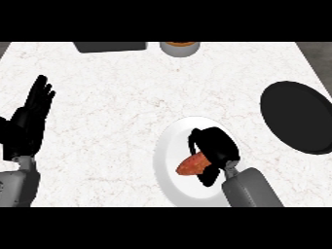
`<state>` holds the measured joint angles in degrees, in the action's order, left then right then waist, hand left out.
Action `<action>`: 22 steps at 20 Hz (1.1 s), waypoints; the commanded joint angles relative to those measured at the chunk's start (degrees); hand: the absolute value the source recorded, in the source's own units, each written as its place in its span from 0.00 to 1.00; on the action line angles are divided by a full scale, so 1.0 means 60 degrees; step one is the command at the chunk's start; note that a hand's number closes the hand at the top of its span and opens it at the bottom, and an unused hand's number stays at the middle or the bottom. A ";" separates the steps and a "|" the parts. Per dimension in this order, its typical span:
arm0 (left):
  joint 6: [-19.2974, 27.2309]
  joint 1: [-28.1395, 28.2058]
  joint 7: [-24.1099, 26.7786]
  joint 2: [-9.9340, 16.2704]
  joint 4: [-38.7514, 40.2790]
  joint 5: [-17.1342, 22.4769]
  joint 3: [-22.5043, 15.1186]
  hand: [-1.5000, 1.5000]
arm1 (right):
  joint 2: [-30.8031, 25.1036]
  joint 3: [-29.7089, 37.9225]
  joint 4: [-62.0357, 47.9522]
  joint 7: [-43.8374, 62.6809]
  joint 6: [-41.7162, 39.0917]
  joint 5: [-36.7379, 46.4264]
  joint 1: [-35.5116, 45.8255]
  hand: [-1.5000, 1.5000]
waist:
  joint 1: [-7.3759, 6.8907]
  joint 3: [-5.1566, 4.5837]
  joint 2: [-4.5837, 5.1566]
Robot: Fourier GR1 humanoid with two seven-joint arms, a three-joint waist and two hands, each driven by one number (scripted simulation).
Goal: Pick the sweet potato from the plate and place it in the pan
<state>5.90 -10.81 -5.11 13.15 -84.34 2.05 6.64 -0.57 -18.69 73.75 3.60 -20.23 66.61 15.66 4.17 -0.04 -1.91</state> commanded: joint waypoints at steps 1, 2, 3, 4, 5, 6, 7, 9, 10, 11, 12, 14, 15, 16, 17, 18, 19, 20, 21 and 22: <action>-0.0038 -0.0004 -0.0026 0.0134 0.0099 0.0075 0.0182 0.50 | 0.0022 0.0040 0.2491 0.1213 0.1178 0.0535 -0.1013 1.00 | 0.0246 -0.0017 0.0007; 0.0020 -0.0149 -0.0213 0.0113 -0.0025 0.0058 0.0136 0.50 | 0.0064 -0.0166 0.3094 0.1264 0.1538 0.0677 -0.1475 1.00 | 0.0208 -0.0005 0.0020; -0.0171 0.0146 -0.0018 0.0184 -0.0122 0.0094 0.0116 0.50 | 0.0066 -0.0221 0.3745 0.1441 0.1752 0.0817 -0.1673 1.00 | 0.0056 -0.0007 0.0036; -0.0148 0.0261 -0.0024 0.0011 -0.0045 0.0138 0.0054 0.50 | 0.0091 -0.0406 0.4477 0.1600 0.1773 0.0895 -0.2033 1.00 | 0.0070 -0.0010 0.0043; -0.0012 0.0040 0.0119 -0.0026 0.0026 0.0073 0.0100 0.50 | -0.0055 -0.0383 0.5235 0.1562 0.1741 0.0740 -0.2610 1.00 | 0.0132 -0.0008 0.0079; -0.0016 0.0079 0.0082 -0.0070 -0.0001 0.0001 -0.0012 0.50 | -0.0032 -0.0417 0.5929 0.1745 0.1744 0.0735 -0.2948 1.00 | 0.0011 -0.0004 0.0117; -0.0231 0.0063 0.0008 -0.0023 -0.0236 0.0142 -0.0062 0.50 | -0.0066 -0.0480 0.6363 0.1770 0.2082 0.0838 -0.3316 1.00 | -0.0202 0.0003 0.0167; -0.0055 -0.0090 -0.0268 -0.0084 -0.0281 -0.0025 -0.0174 0.50 | 0.0025 -0.0475 0.7664 0.2225 0.1677 0.0689 -0.3806 1.00 | -0.0320 0.0005 0.0215; -0.0024 0.0015 -0.0027 -0.0200 -0.0298 -0.0104 -0.0267 0.50 | -0.0013 -0.0590 0.8318 0.2615 0.1567 0.1014 -0.4012 1.00 | -0.0337 0.0000 0.0216; -0.0472 0.0293 0.0006 0.0164 -0.0688 0.0158 -0.0097 0.50 | -0.0165 -0.0543 0.8733 0.2679 0.1661 0.1132 -0.4328 1.00 | -0.0456 0.0003 0.0220; -0.0319 0.0171 -0.0020 -0.0056 -0.0385 0.0055 -0.0204 0.50 | -0.0142 0.0276 0.8856 0.2623 0.1413 0.0567 -0.3763 1.00 | -0.0518 0.0005 0.0273; -0.0028 0.0081 0.0560 -0.0409 0.0003 -0.0317 -0.0428 0.50 | 0.0082 0.0182 0.9685 0.2911 0.1089 0.0280 -0.3991 1.00 | -0.0535 0.0002 0.0292; -0.0107 -0.0036 -0.0122 -0.0426 -0.0341 -0.0184 -0.0551 0.50 | 0.0057 0.1296 0.8941 0.2365 0.1487 -0.0651 -0.3637 1.00 | -0.0617 0.0013 0.0311; -0.0077 -0.0439 0.0008 -0.0253 0.0106 -0.0254 -0.0369 0.50 | 0.0089 0.1163 1.0052 0.2978 0.0865 -0.1024 -0.3733 1.00 | -0.0521 0.0007 0.0307; -0.0237 -0.0282 0.0469 -0.0275 0.0408 -0.0215 -0.0325 0.50 | 0.0031 0.2242 0.9264 0.2583 0.1204 -0.1312 -0.3233 1.00 | -0.0606 0.0009 0.0335; -0.0154 -0.0281 0.0384 -0.0286 0.0013 -0.0158 -0.0303 0.50 | 0.0090 0.2130 0.8968 0.3019 0.1805 -0.2624 -0.3345 1.00 | -0.0634 0.0022 0.0344; -0.0575 -0.0358 0.0243 0.0141 0.0039 0.0197 0.0068 0.50 | -0.0023 0.3134 0.9231 0.2376 0.1223 -0.2794 -0.3272 1.00 | -0.0638 0.0015 0.0328; -0.0341 -0.0557 -0.0108 -0.0142 -0.0015 0.0003 -0.0239 0.50 | -0.0058 0.3717 0.8973 0.2336 0.1321 -0.3205 -0.3097 1.00 | -0.0628 0.0018 0.0330; -0.0554 -0.0314 0.0280 0.0026 0.0067 0.0173 -0.0005 0.50 | -0.0225 0.4530 0.8293 0.2108 0.1451 -0.3730 -0.2515 1.00 | -0.0692 0.0018 0.0347; -0.0366 -0.0130 -0.0263 -0.0108 -0.0551 -0.0051 -0.0336 0.50 | -0.0446 0.5013 0.7750 0.2272 0.1231 -0.4031 -0.1788 1.00 | -0.0767 0.0019 0.0333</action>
<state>3.84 -12.34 -4.63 12.49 -84.99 2.00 5.39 -1.38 0.07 125.20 18.01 -12.14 51.30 -1.71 0.39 0.04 -0.01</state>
